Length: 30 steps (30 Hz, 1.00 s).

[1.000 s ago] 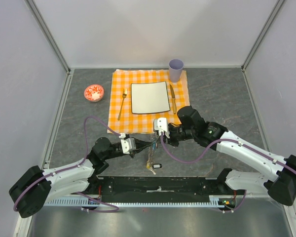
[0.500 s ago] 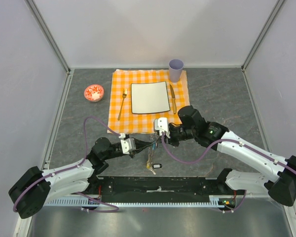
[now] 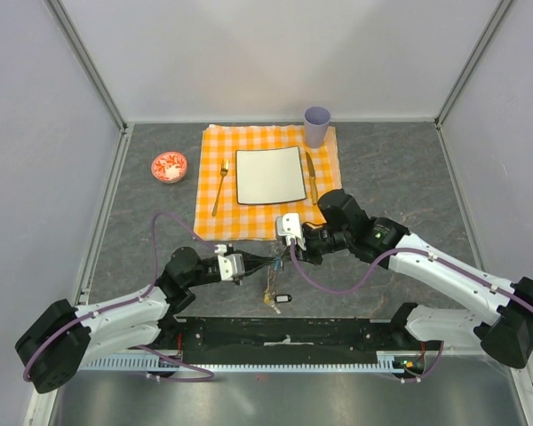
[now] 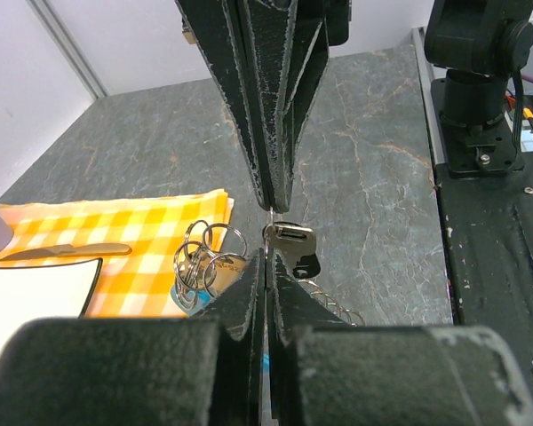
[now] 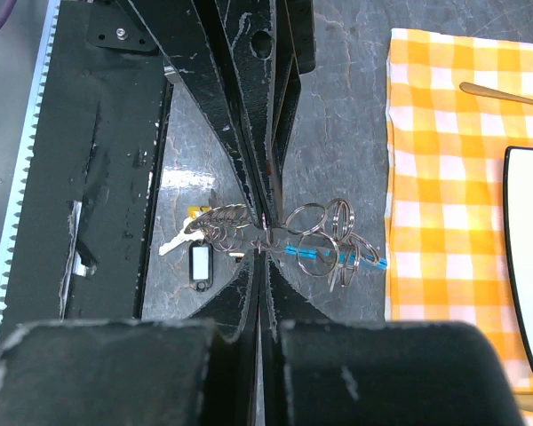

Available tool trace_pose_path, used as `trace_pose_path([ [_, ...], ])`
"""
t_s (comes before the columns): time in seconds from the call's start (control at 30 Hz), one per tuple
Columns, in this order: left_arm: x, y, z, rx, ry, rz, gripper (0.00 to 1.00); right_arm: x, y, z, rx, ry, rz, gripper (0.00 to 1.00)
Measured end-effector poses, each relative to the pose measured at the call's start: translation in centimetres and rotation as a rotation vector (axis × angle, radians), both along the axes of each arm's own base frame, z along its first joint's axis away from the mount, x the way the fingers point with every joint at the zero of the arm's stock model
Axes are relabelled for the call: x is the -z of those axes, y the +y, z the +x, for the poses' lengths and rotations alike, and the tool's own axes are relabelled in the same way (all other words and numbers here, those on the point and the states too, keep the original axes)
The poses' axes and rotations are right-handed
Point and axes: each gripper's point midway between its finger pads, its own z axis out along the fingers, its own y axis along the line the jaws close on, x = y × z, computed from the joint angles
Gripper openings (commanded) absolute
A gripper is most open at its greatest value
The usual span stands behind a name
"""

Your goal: Put the keys on the keyring

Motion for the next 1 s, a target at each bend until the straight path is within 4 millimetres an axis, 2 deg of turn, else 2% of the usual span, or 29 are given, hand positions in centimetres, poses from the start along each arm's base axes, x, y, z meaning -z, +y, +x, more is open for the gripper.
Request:
trace_pose_path([
  [0.4, 0.07, -0.01, -0.52, 0.034, -0.058, 0.018, 0.02, -0.27, -0.47, 0.81, 0.041, -0.045, -0.01, 0.0],
  [1.0, 0.16, -0.1, -0.88, 0.059, -0.08, 0.027, 0.02, 0.32, -0.48, -0.11, -0.012, -0.009, -0.033, 0.0],
])
